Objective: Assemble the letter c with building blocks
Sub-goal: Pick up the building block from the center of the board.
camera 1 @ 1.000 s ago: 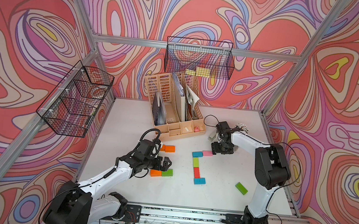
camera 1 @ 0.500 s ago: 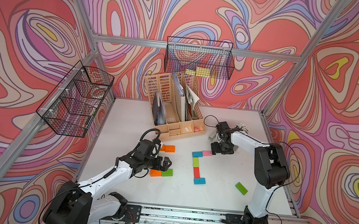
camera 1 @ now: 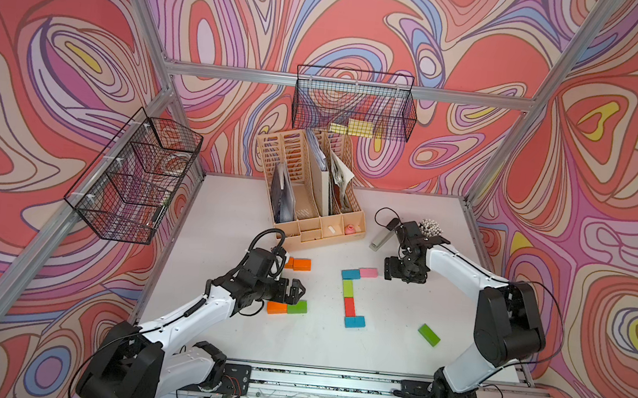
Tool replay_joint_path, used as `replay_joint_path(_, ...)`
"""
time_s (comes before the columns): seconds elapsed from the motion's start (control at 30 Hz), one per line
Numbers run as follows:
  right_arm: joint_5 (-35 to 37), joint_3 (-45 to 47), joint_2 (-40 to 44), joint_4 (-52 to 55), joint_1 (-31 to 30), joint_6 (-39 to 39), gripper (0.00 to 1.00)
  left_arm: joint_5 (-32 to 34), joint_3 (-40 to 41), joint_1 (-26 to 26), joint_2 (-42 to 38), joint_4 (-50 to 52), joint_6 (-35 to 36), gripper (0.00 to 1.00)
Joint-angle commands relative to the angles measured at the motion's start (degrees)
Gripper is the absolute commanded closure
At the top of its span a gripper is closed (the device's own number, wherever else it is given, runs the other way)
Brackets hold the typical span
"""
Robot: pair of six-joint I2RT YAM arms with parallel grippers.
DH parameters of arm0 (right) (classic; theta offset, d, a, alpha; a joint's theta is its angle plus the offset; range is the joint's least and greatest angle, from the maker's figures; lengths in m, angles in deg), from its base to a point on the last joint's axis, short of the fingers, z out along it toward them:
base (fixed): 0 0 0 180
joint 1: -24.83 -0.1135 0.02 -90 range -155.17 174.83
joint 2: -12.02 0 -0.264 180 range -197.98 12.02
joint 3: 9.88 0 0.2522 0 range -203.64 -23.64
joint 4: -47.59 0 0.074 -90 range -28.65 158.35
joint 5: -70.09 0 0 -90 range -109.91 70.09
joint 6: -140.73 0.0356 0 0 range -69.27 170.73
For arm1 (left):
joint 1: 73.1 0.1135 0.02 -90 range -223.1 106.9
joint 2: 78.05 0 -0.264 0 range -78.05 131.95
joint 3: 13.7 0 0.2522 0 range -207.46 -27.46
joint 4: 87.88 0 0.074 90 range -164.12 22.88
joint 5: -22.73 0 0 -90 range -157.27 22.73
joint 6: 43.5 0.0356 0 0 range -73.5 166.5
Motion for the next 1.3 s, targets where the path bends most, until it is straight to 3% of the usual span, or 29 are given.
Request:
replay_joint_path(0.0, -2.22, 3.85, 3.66, 1.76, 0.30, 6.98, 0.16, -0.71, -1.40, -0.33, -0.46, -1.09, 0.64, 0.01)
replay_joint_path(0.27, -3.04, 10.73, 12.63, 3.54, 0.31, 14.43, 0.02, -1.33, -1.23, -0.39, -1.35, -1.09, 0.38, 0.01)
replay_joint_path(0.83, -1.64, 20.35, 25.82, 6.27, 1.23, 22.31, 0.02, -1.76, -0.87, -0.33, -1.71, -1.44, 0.16, 0.01)
replay_joint_path(1.27, -0.56, 23.96, 28.56, 6.59, 6.12, 26.94, 0.02, -1.47, -1.05, -0.37, -1.07, -1.62, 0.21, 0.01)
